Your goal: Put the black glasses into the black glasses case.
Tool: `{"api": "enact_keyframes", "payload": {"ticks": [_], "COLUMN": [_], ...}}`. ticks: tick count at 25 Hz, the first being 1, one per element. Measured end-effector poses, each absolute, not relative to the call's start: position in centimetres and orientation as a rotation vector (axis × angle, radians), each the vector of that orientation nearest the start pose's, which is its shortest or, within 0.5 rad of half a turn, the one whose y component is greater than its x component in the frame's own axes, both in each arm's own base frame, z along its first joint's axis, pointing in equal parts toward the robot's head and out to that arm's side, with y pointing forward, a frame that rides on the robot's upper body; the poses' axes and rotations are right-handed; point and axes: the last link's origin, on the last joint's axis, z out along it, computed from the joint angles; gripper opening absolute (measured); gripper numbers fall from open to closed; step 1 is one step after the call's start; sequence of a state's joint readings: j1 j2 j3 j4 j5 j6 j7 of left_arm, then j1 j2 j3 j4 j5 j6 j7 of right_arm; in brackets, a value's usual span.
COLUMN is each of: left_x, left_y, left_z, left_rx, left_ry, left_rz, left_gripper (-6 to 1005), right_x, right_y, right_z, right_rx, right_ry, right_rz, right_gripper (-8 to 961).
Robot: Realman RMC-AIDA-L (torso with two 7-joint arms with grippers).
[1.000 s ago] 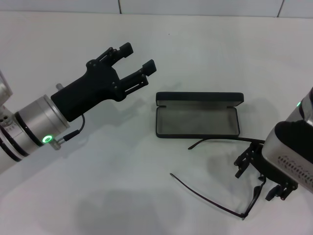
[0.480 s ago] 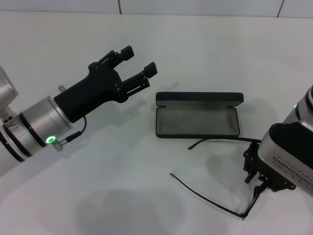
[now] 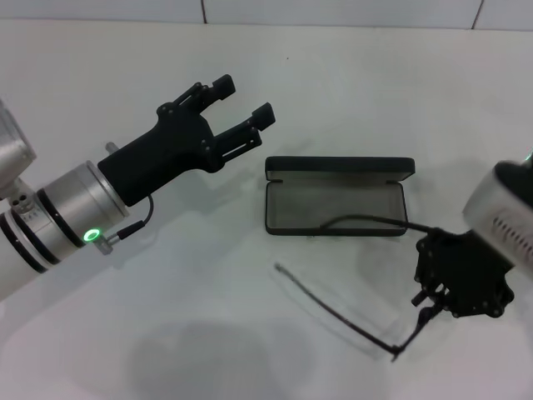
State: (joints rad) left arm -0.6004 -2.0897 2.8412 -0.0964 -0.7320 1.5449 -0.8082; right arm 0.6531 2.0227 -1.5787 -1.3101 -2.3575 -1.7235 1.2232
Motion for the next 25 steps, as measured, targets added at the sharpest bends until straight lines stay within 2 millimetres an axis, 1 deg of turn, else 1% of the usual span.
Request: {"api": "enact_keyframes", "payload": {"ticks": [3,7,9,12,15,17,20,21,22,25], "left_x": [-25.1,-24.1,-23.7,-22.9,-22.2,-21.6,-20.5,-19.9,-19.9,-19.2], "left_y": [31.3,30.4,30.0,29.7,30.0,30.4,31.0,31.2,31.2,31.7], "left_z": [-4.3,-4.0,-3.7,-3.2,-3.1,-3.2,-3.7,-4.0,-4.0,-4.7], "left_rx": [-2.296,-2.328,-2.331,-2.337,-2.354,-2.379,-2.441,-2.484,-2.484,-2.557], "left_ry": [-0.538,-0.438,-0.398,-0.333,-0.288,-0.262,-0.224,-0.207,-0.207,-0.216], "left_rz": [-1.208,-1.294,-1.341,-1.403,-1.422,-1.427,-1.420,-1.408,-1.408,-1.377], "left_gripper": [838,838,837,835,832,832,832,832,831,831], "right_x": [16.1,17.3,17.9,18.8,19.5,19.5,19.5,19.5,19.4,19.8], "right_y": [31.9,32.2,32.4,32.7,33.1,33.2,33.2,33.3,33.3,33.2], "right_z": [-1.6,-0.2,-0.2,-0.8,-1.4,-1.7,-2.0,-2.0,-2.0,-2.1], "right_rx": [-3.106,-3.063,-3.034,-2.967,-2.907,-2.886,-2.850,-2.839,-2.823,-2.783], "right_ry": [-1.146,-0.971,-0.884,-0.735,-0.607,-0.548,-0.490,-0.492,-0.498,-0.538], "right_rz": [-0.489,-0.222,-0.069,0.139,0.276,0.358,0.496,0.511,0.529,0.527], "right_gripper": [121,113,113,113,113,113,113,113,113,113]}}
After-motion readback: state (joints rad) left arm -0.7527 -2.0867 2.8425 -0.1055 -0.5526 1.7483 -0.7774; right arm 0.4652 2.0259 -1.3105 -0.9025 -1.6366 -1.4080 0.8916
